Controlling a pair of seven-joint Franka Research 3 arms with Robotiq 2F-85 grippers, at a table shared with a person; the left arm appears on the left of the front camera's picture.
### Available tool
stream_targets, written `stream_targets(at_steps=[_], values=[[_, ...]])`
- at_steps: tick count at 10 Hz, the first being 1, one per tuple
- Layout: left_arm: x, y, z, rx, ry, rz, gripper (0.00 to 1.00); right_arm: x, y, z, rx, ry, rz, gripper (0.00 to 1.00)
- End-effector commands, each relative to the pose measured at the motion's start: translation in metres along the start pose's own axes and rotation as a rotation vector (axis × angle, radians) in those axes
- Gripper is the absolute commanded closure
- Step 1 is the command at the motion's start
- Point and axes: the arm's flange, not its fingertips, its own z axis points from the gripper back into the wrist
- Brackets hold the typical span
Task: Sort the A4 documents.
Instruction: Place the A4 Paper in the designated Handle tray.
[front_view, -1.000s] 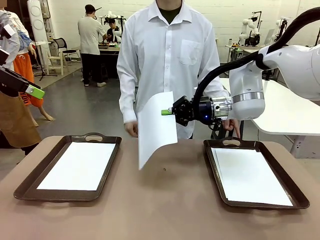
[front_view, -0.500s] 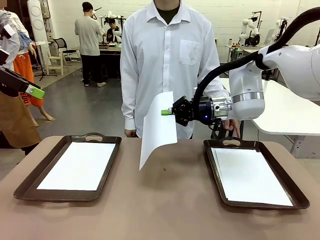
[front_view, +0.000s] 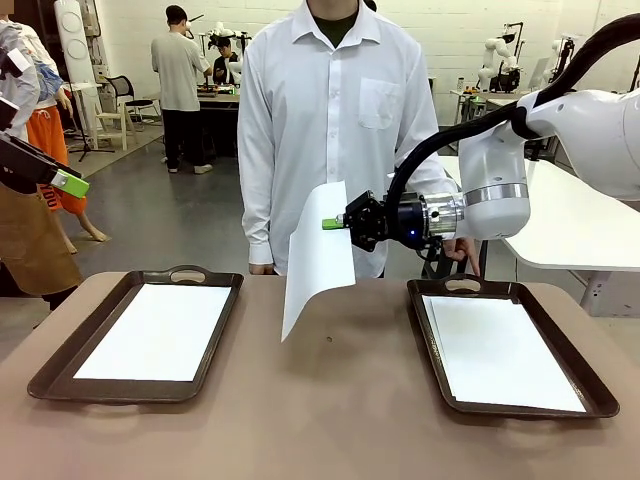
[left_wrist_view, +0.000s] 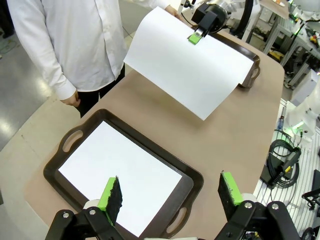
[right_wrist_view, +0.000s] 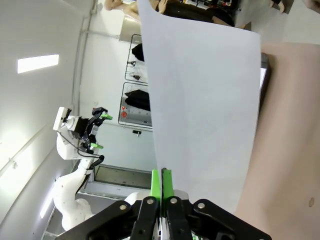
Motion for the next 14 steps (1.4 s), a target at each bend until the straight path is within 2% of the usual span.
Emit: stream_targets(at_steps=[1,4,8,12,13,14], values=[[0.000,-0.001,0.000,0.002,0.002,-0.001,0.00,-0.016,0.019,0.014,0.055,0.040,-0.014,0.99],[0.000,-0.001,0.000,0.002,0.002,-0.001,0.00,-0.040,0.014,0.061,0.038,0.055,-0.118,0.99],[0.000,-0.001,0.000,0.002,0.002,-0.001,0.00,-0.075,0.007,0.161,-0.037,0.004,-0.234,0.99],[0.000,-0.001,0.000,0.002,0.002,-0.001,0.00,-0.083,-0.012,0.217,-0.086,0.040,-0.261,0.99],[0.000,-0.001,0.000,0.002,0.002,-0.001,0.00,-0.081,-0.019,0.227,-0.119,0.025,-0.239,0.99],[0.000,-0.001,0.000,0.002,0.002,-0.001,0.00,-0.081,-0.028,0.237,-0.080,0.025,-0.198,0.99]])
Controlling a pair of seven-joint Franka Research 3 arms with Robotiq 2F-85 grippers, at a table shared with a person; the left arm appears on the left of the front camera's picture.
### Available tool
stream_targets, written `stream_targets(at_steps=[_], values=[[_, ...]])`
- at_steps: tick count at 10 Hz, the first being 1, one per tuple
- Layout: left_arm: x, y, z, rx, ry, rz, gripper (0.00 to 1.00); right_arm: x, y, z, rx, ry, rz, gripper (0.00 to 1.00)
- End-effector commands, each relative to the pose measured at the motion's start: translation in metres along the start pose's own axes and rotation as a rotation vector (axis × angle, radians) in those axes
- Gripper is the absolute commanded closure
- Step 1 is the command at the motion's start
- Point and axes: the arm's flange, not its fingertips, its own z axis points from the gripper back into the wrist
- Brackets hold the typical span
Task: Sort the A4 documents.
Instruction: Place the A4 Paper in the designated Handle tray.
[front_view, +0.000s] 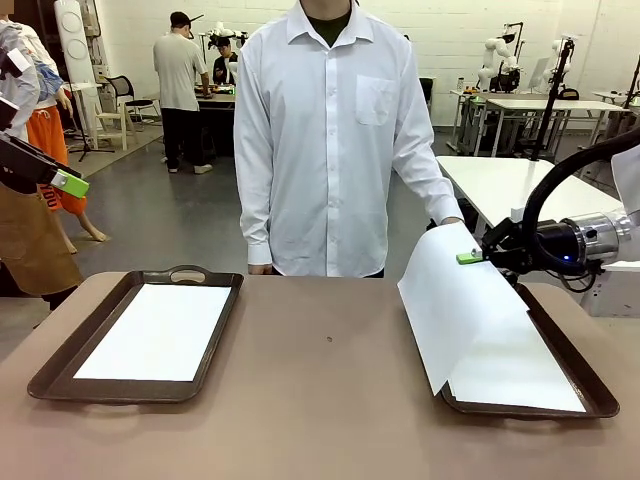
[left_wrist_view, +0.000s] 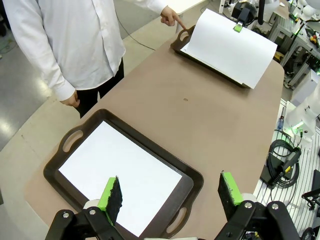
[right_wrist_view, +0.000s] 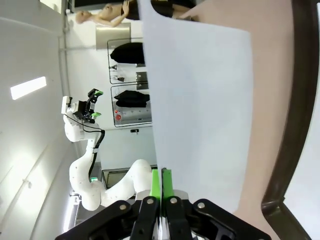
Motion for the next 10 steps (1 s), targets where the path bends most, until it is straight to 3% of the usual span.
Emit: stream_targets(at_steps=[1,3,5,10], values=[[0.001,-0.001,0.000,0.002,0.002,-0.001,0.00,0.007,-0.017,0.014,-0.062,0.032,0.017,0.99],[0.001,-0.001,0.000,0.002,0.002,-0.001,0.00,0.008,-0.036,0.031,-0.207,-0.003,-0.031,0.99],[0.001,-0.001,0.000,0.002,0.002,-0.001,0.00,0.009,-0.044,0.042,-0.241,0.006,-0.043,0.99],[0.001,-0.001,0.000,0.002,0.002,-0.001,0.00,0.005,-0.057,0.065,-0.508,-0.029,-0.108,0.99]])
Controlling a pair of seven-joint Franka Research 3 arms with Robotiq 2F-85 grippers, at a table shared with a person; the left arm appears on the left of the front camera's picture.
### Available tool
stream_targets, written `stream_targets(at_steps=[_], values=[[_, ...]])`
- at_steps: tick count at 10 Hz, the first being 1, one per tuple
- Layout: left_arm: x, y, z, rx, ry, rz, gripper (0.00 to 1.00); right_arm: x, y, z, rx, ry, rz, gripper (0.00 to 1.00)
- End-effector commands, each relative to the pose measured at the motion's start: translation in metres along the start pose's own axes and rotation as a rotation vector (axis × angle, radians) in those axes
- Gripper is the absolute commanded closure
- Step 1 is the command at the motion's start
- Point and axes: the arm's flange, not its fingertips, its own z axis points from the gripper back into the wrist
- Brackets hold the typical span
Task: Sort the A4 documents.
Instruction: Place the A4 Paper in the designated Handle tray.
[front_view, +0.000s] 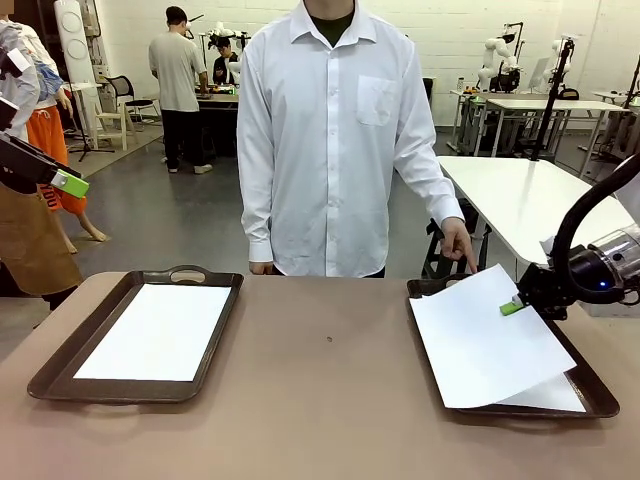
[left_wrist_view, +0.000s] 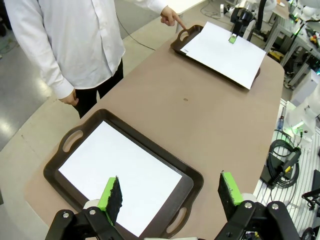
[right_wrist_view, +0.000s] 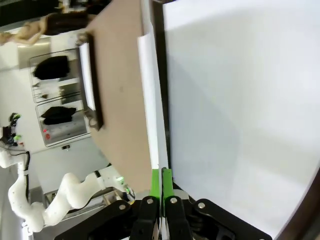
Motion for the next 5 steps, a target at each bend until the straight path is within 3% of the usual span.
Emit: stream_targets(at_steps=[1,5], values=[[0.0005,-0.0009,-0.0004,0.002,0.002,-0.001,0.00,-0.0058,0.0006,0.0023,-0.123,0.004,-0.058,0.99],[0.0005,-0.0009,-0.0004,0.002,0.002,-0.001,0.00,-0.0060,-0.0064,0.0073,-0.285,-0.031,-0.082,0.99]])
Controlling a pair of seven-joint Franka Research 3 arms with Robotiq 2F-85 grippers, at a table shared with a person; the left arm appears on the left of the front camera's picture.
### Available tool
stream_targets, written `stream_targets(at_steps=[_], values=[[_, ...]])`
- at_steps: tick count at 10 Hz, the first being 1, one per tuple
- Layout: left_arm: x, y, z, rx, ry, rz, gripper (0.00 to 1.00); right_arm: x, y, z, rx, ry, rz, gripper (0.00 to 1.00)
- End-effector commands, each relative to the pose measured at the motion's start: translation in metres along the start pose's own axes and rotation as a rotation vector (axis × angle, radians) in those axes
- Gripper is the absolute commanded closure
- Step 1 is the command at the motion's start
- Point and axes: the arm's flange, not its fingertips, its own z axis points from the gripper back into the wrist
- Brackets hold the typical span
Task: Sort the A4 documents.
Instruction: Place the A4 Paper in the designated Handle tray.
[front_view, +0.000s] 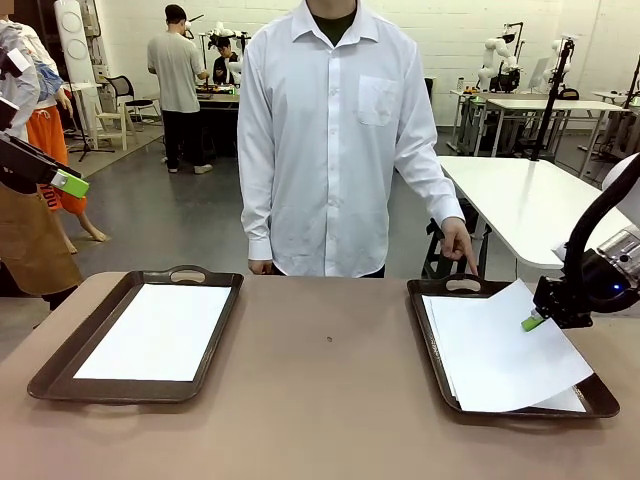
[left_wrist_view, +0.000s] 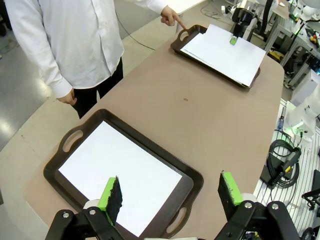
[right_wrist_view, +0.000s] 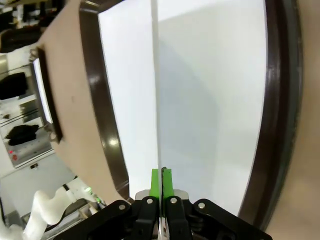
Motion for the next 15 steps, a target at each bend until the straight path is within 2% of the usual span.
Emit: stream_targets(at_steps=[1,4,8,13,15], values=[[0.001,-0.001,0.000,0.002,0.002,-0.001,0.00,0.000,0.009,-0.007,-0.081,-0.023,-0.012,0.99],[0.001,-0.001,0.000,0.002,0.002,-0.001,0.00,0.012,0.015,-0.013,-0.121,-0.098,0.045,0.99],[0.001,-0.001,0.000,0.002,0.002,-0.001,0.00,0.014,0.019,-0.015,-0.138,-0.062,0.052,0.99],[0.001,-0.001,0.000,0.002,0.002,-0.001,0.00,0.010,0.034,-0.007,-0.252,-0.053,0.089,0.55],[0.001,-0.001,0.000,0.002,0.002,-0.001,0.00,0.008,0.039,-0.001,-0.301,-0.079,0.097,0.37]])
